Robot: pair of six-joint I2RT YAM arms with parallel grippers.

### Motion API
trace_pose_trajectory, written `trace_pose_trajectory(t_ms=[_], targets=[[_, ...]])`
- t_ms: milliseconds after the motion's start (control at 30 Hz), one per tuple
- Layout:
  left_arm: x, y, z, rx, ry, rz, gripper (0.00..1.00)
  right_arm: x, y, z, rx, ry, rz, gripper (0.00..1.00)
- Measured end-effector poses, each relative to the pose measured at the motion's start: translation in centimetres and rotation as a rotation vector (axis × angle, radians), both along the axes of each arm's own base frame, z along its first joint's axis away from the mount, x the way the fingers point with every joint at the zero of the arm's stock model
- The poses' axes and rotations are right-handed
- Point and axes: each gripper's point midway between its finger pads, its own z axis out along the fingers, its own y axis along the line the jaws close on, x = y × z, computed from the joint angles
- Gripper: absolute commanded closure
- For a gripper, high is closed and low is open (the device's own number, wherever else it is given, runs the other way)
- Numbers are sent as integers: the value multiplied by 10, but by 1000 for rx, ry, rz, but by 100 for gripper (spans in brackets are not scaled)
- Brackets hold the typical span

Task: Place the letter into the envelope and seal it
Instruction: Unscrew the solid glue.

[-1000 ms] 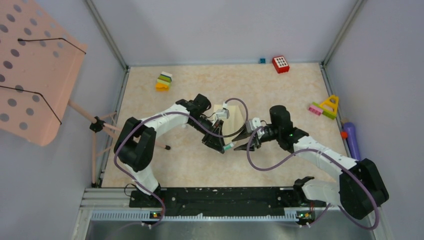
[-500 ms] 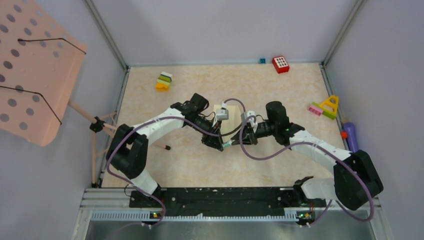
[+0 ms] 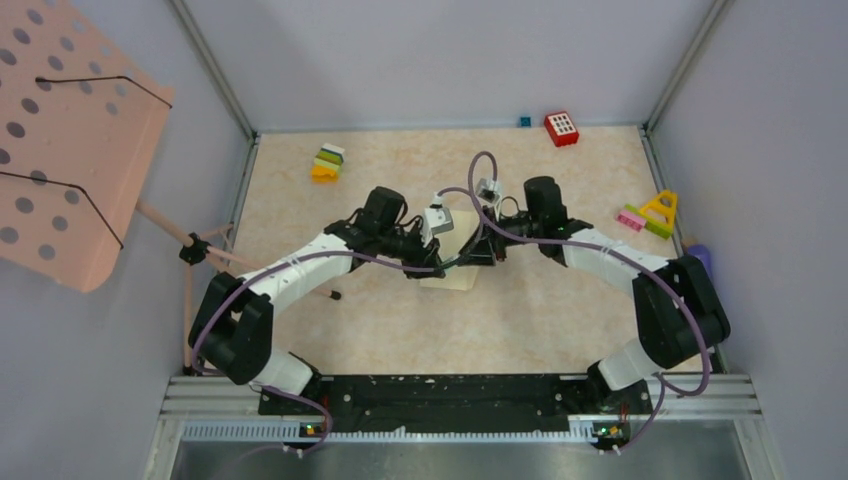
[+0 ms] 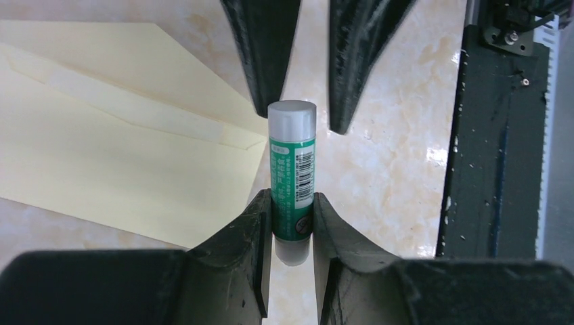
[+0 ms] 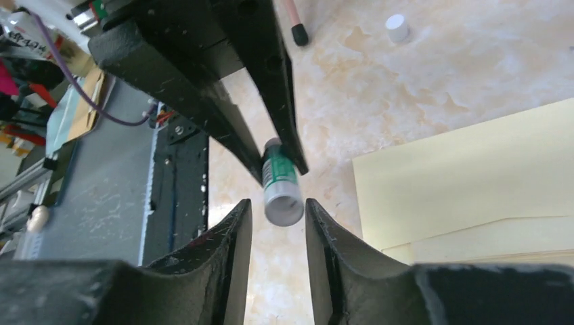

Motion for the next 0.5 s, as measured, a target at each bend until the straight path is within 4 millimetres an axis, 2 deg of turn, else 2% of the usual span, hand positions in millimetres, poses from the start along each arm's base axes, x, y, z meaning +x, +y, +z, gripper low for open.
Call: trace_pose_trajectory(t_ms=[100,200,367,500], targets=[[4,-2,3,-8,-30,1,100,-6,-1,1,13,15,34,48],[-6,-5,6,-33,-8,-51,100,-18,-6,6,42,-84,83,44],[-26,-12,18,-84,62,-183,100,-47,-20,21,111,-354,138,43],[-32,-14,19,-98,91,-227,100,-48,-18,24,121,-448,141,43]])
